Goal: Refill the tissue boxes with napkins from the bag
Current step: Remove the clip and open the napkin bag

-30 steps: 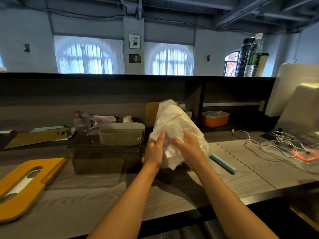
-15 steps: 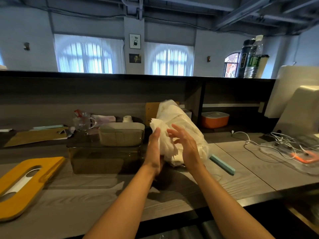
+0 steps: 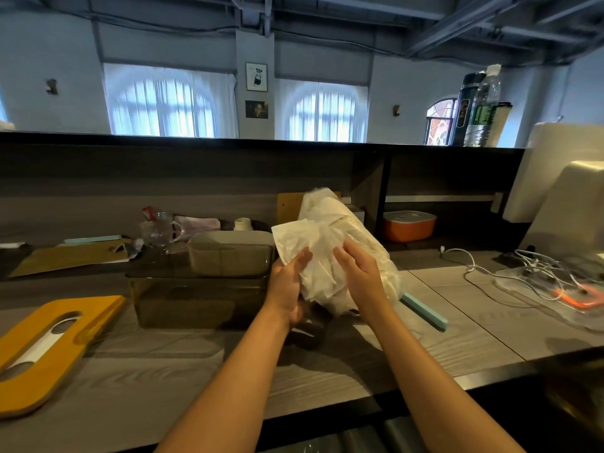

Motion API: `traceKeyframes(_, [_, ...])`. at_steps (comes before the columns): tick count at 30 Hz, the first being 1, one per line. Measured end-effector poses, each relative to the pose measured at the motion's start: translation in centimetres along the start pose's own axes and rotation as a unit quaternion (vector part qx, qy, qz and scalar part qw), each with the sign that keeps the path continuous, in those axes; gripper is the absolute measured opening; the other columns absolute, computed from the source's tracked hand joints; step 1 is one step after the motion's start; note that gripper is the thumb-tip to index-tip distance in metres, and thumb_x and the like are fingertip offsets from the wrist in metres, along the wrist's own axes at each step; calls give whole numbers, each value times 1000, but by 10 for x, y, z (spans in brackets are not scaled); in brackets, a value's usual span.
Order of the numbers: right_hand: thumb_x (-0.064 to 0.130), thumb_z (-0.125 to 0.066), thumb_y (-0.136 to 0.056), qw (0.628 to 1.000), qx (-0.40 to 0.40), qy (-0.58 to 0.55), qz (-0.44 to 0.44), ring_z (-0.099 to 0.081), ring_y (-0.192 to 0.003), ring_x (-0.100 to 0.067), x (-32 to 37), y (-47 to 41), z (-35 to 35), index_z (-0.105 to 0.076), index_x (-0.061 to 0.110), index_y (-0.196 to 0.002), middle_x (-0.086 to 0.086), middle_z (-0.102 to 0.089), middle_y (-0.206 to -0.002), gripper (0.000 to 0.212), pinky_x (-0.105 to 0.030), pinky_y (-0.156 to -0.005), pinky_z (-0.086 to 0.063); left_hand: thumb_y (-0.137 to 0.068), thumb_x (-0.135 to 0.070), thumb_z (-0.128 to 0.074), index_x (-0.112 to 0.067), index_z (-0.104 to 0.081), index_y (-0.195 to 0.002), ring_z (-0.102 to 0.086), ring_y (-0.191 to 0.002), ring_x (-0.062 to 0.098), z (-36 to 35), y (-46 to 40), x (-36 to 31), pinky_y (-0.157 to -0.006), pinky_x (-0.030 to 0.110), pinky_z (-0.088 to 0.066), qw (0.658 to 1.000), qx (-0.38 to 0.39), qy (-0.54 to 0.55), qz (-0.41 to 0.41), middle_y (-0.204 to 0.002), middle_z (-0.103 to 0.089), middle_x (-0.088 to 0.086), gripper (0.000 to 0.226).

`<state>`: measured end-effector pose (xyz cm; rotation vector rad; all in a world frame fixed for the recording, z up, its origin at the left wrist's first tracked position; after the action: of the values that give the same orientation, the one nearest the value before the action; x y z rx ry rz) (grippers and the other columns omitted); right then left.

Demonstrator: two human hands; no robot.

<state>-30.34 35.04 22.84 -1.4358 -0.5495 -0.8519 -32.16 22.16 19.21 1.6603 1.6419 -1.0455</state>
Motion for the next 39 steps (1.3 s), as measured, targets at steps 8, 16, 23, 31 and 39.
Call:
traceKeyframes(8, [44,-67,-86,998,21,57,22,-54,-112,5,-1,-2,3,-53,30,-131,18,-53,-127,49,-13,-87,-49,-96,-23,-61,-20,-63,-117,-69,-104,31,1,-2,10,-93,53,-55,999,-28,-12,44,-115,-71,11,21])
traceKeyframes(16, [20,-64,-93,997,-26,16,-75,-65,-89,-20,-8,-36,34,-70,15,-89,-6,-69,-90,9,-28,-73,-53,-92,-24,-65,-19,-56,-134,-68,-106,32,-9,-7,24,-75,44,-60,996,18,15,89,-121,-69,12,43])
traceKeyframes(23, [19,-67,-90,960,-98,-236,-110,-65,-98,-20,8,-44,51,-65,13,-105,-4,-66,-101,16,-30,-78,-56,-95,-28,-63,-15,-59,-130,-67,-107,29,0,-17,32,-82,43,-58,996,-43,45,65,-117,-70,9,38])
traceKeyframes(31, [13,-70,-87,985,40,-31,-164,-57,-114,-21,-18,-37,7,-59,28,-124,0,-57,-126,41,-45,-97,-53,-99,-52,-44,-22,-61,-127,-66,-110,32,-4,-21,36,-93,49,-54,994,0,101,47,-118,-72,10,45])
traceKeyframes(39, [21,-68,-91,992,-19,32,-122,-53,-117,-12,-46,-26,11,-55,22,-134,2,-52,-138,44,-20,-86,-47,-96,-25,-62,-20,-60,-128,-69,-104,31,2,-24,43,-93,50,-55,997,-56,24,47,-115,-71,10,33])
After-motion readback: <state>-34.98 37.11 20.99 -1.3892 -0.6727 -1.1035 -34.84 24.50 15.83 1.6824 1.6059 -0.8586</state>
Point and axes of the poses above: each hand's wrist, its own y-axis away from the middle knuckle, its own z-axis out of the back of the hand, x = y × z, the point moved 6 cm from there along -y, towards the middle knuckle
